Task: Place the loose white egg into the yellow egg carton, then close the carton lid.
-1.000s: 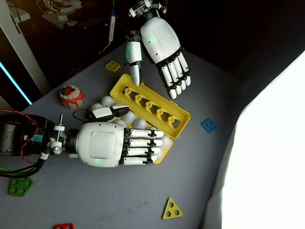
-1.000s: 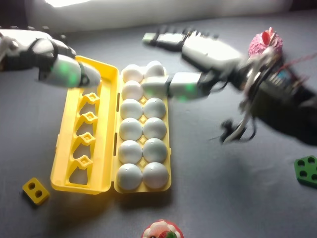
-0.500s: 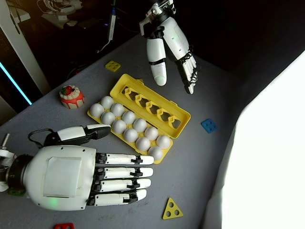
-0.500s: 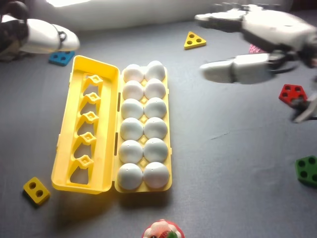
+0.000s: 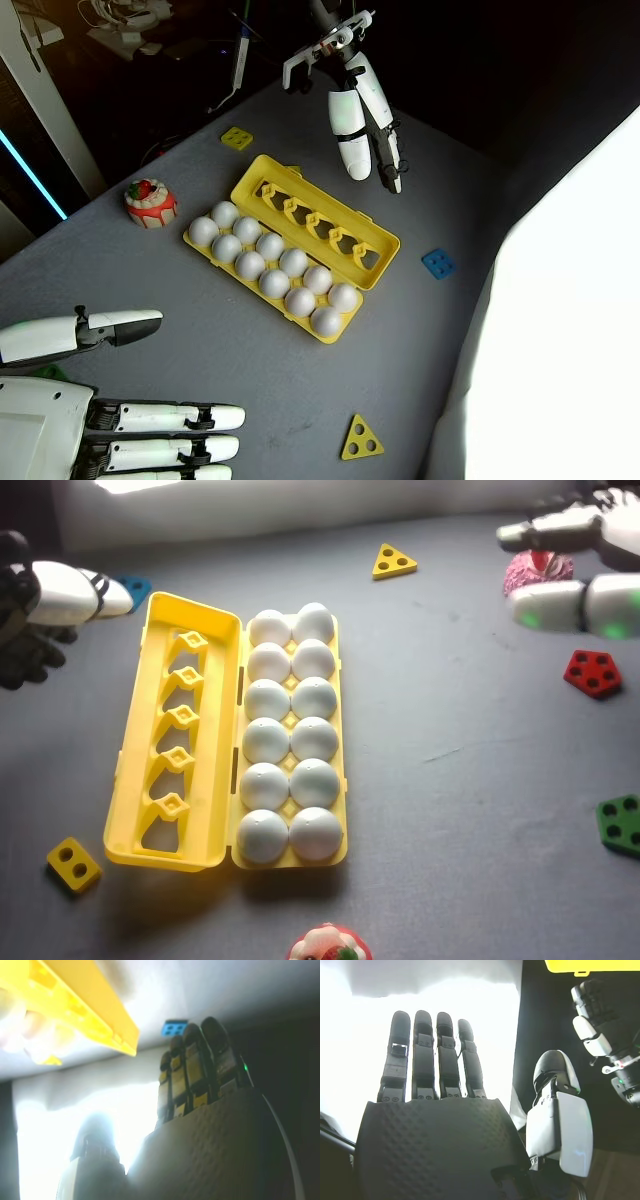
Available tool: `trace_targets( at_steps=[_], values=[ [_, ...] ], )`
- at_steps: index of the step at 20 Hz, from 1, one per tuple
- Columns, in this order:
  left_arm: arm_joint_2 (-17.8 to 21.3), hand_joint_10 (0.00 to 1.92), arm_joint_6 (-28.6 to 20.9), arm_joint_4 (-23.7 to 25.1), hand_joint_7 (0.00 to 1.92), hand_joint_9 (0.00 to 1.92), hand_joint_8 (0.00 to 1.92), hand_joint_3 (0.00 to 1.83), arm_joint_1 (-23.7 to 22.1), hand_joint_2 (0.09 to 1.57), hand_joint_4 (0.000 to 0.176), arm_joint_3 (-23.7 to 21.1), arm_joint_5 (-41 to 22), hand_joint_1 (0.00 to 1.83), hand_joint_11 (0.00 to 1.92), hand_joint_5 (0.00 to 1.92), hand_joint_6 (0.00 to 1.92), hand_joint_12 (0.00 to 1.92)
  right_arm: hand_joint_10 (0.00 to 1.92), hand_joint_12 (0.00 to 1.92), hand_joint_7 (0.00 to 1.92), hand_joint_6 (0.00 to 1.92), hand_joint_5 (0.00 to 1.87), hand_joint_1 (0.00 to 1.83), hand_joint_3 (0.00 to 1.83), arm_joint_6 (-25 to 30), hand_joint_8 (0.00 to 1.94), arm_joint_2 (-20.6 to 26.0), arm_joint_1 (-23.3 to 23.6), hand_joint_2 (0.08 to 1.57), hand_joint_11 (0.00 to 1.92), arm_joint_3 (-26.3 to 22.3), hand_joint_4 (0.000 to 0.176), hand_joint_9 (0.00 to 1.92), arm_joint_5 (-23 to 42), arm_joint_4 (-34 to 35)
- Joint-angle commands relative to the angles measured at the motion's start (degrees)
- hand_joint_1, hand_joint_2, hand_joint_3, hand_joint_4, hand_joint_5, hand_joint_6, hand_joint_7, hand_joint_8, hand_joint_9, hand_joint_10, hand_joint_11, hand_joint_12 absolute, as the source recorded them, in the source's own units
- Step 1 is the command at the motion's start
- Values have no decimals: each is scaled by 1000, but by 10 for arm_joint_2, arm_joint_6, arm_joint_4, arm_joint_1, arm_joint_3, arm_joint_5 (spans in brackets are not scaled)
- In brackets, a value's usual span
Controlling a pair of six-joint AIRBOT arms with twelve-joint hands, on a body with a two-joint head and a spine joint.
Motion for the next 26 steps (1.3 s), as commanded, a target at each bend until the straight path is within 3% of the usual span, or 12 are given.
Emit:
trace_targets(
  at_steps=[1, 3, 8, 9, 12, 13, 15, 26],
  values=[
    [-3, 70, -14, 27, 465, 447, 35, 6, 2, 1301, 0, -2, 16, 11, 0, 387, 41, 1123, 9, 760, 332, 0, 320, 85, 9, 20, 5, 13, -3, 1153, 0, 0, 0, 315, 66, 1],
    [-7, 76, -29, 27, 480, 450, 35, 2, 14, 1296, 0, -3, 19, 0, 0, 393, 34, 1140, 3, 665, 295, 0, 286, 72, 5, 48, 1, 30, -28, 1157, 0, -4, 0, 281, 91, -25],
    [-20, 91, -60, 27, 500, 459, 32, 3, 39, 1307, 0, -5, 29, 26, 0, 404, 24, 1130, 5, 699, 310, 4, 316, 97, 0, 40, 0, 48, -47, 1150, 0, -5, 0, 297, 99, -66],
    [-22, 101, -62, 27, 509, 454, 33, 0, 43, 1302, 0, -5, 30, 4, 0, 429, 30, 1100, 4, 633, 323, 3, 300, 87, 3, 38, 3, 52, -48, 1162, 0, -5, 0, 281, 98, -68],
    [-25, 428, -72, 28, 523, 313, 15, 0, 52, 1311, 0, -5, 30, 12, 0, 434, 0, 1086, 0, 538, 314, 0, 286, 70, 3, 28, 0, 61, -54, 1175, 0, -9, 0, 260, 98, -75],
    [-27, 542, -76, 28, 535, 276, 17, 0, 57, 1309, 0, -4, 30, 65, 0, 448, 4, 1109, 2, 567, 318, 1, 289, 101, 0, 18, 1, 65, -57, 1170, 0, -12, 0, 265, 98, -77],
    [-29, 673, -91, 31, 529, 215, 14, 0, 66, 1303, 0, -4, 31, 98, 0, 443, 0, 1134, 21, 827, 346, 15, 351, 149, 0, 9, 7, 69, -59, 1137, 0, -15, 0, 339, 98, -77],
    [-43, 729, -168, 32, 536, 193, 18, 0, 101, 1303, 0, -10, 44, 105, 0, 442, 2, 1087, 4, 837, 347, 3, 326, 95, 1, -12, 2, 70, -65, 1161, 0, -31, 0, 337, 126, -77]
  ],
)
